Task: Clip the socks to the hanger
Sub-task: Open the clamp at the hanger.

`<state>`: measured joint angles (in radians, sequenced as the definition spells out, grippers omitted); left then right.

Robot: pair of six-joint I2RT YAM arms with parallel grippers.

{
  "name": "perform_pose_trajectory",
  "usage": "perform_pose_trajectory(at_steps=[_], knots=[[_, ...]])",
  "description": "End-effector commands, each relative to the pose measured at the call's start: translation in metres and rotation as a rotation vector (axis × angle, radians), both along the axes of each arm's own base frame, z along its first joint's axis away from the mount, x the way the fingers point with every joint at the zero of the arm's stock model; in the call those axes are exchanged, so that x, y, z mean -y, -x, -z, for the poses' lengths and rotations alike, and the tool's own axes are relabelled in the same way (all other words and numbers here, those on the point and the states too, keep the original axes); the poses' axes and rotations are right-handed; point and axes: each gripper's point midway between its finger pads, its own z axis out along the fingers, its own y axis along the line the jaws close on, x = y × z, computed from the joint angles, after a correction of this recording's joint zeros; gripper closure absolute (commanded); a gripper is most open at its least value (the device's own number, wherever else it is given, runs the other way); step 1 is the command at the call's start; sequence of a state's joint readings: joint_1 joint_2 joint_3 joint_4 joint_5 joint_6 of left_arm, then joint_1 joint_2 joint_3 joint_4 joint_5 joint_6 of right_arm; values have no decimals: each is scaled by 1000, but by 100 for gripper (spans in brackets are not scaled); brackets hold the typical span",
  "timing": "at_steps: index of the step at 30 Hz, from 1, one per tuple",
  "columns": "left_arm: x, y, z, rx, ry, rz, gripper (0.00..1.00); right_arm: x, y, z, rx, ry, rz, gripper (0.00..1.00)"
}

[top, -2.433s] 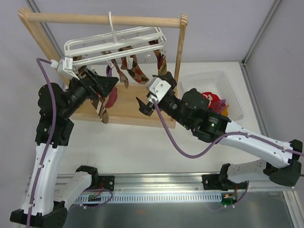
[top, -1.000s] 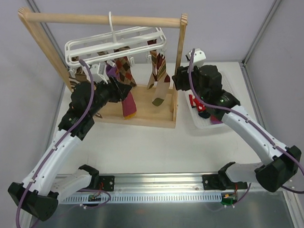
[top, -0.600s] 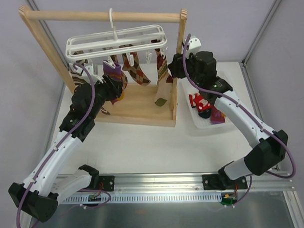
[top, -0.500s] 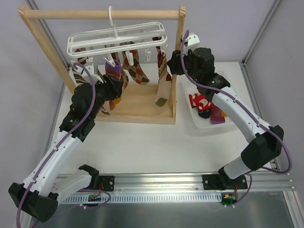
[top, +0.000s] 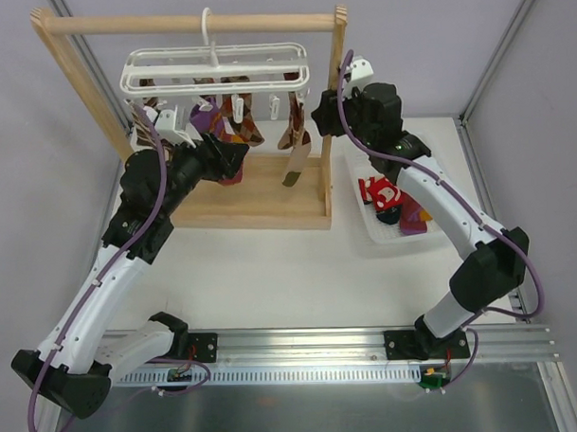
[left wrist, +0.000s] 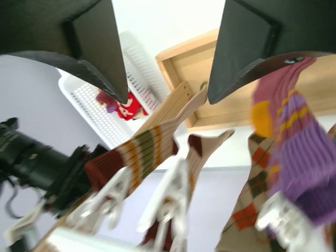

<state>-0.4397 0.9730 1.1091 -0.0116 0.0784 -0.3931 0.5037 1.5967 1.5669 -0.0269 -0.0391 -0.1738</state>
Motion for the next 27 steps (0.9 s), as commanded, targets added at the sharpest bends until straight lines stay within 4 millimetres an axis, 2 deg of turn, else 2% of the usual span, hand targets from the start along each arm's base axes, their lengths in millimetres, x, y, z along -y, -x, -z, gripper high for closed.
perform_pose_trajectory(at_steps=[1,4,5,6,9,11,12,15,18,19,20,21,22,24,25,26,27], knots=[[14,13,-58,129,70,96,35,3,29,-37,53,-29,-44,44],[20,13,-76,163,68,128,34,13,45,-34,33,-11,-38,41],[20,11,-79,170,64,127,34,18,57,-46,51,-22,-49,40],[20,8,-82,179,56,118,34,21,64,-38,23,-8,-55,36],[16,1,-81,177,43,87,35,29,89,-49,15,-21,-81,30],[10,-3,-81,166,40,58,35,29,105,-47,-13,-25,-118,29],[7,-5,-82,161,42,46,35,34,117,-51,-9,-32,-128,29],[-6,-10,-83,140,66,12,35,29,139,-58,-11,-68,-198,29],[-19,-13,-84,127,93,-6,35,11,165,-68,24,-61,-292,30],[-21,-14,-83,119,103,-8,35,-7,178,-67,25,-44,-353,30],[-24,-16,-83,117,102,-8,35,-13,182,-76,53,-32,-352,31],[-24,-16,-82,114,105,-3,36,-22,186,-74,58,-6,-369,30],[-24,-16,-82,114,104,3,36,-40,193,-71,51,3,-405,30],[-21,-15,-81,116,94,27,36,-54,192,-82,76,-20,-400,30],[-21,-15,-80,115,88,29,36,-68,193,-76,69,-17,-414,31],[-21,-15,-81,117,89,29,36,-71,186,-76,79,-15,-377,32],[-22,-16,-79,113,89,26,36,-78,183,-83,112,-31,-372,33]])
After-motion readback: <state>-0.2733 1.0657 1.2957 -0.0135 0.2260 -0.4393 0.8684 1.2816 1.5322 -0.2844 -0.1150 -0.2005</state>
